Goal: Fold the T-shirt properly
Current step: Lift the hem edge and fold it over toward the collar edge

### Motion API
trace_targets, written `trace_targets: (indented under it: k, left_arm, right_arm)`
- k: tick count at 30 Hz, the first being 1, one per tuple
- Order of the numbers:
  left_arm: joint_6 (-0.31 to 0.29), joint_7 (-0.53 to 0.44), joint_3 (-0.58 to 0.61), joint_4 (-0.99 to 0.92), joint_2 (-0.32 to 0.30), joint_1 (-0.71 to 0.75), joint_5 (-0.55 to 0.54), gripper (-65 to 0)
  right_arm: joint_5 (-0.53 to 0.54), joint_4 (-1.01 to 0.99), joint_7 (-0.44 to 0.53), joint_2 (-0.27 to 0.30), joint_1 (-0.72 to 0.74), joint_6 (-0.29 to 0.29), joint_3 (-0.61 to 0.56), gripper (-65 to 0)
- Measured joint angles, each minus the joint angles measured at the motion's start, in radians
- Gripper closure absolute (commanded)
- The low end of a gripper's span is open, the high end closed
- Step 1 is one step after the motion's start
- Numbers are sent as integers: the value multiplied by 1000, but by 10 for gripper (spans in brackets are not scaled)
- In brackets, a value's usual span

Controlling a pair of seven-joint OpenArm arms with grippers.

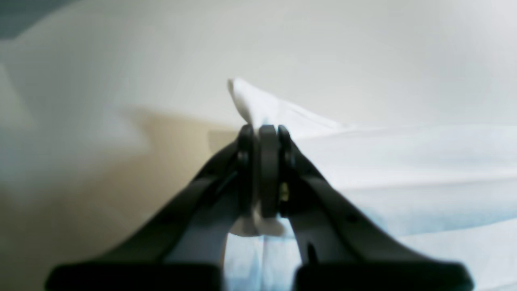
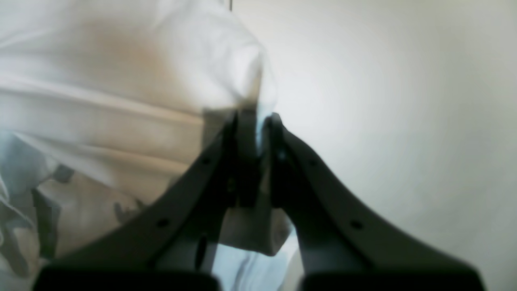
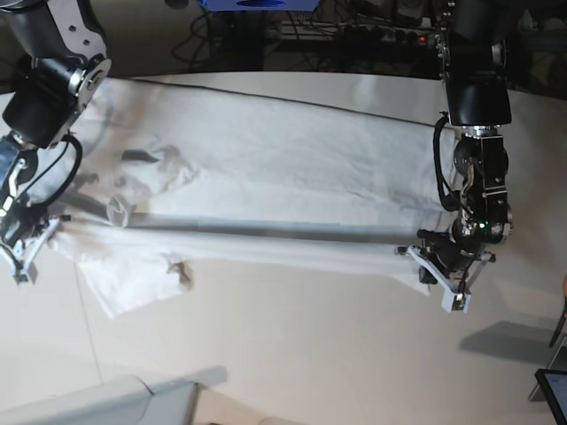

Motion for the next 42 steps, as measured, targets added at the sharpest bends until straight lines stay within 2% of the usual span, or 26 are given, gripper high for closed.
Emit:
trace_targets:
  k: [8, 18, 20, 25, 28, 30, 33, 36, 39, 42]
  left_arm:
    - [4, 4, 0, 31, -6, 26, 8, 0]
    - [3, 3, 6, 16, -6, 55, 11, 0]
    - [1, 2, 7, 11, -4, 53, 34, 0]
    - [0, -1, 6, -36, 38, 55, 188, 0]
    - [0, -7, 6, -46, 49, 55, 206, 0]
    - [3, -50, 6, -65, 58, 52, 214, 0]
    - [3, -100, 6, -99, 62, 61, 212, 0]
    - [3, -104, 5, -120, 61, 53, 209, 0]
    - [3, -114, 5, -125, 60, 52, 209, 0]
    - [3, -115, 5, -128, 58, 51, 205, 0]
  right_arm:
    - [-10, 82, -80, -46, -31, -7, 0, -3]
    - [1, 175, -130, -48, -50, -7, 0, -3]
    - [4, 175, -126, -50, -74, -7, 0, -3]
    - [0, 175, -130, -83, -111, -7, 0, -6]
    - [0, 175, -125, -81, -108, -7, 0, -10]
    - [-13, 175, -126, -93, -108, -7, 0, -13]
    - [-18, 175, -133, -106, -111, -7, 0, -86]
    - [-19, 176, -132, -101, -109, -7, 0, -232]
    - [-18, 176, -132, -101, -109, -7, 18, -341]
    - [-18, 179, -93, -109, -111, -7, 92, -351]
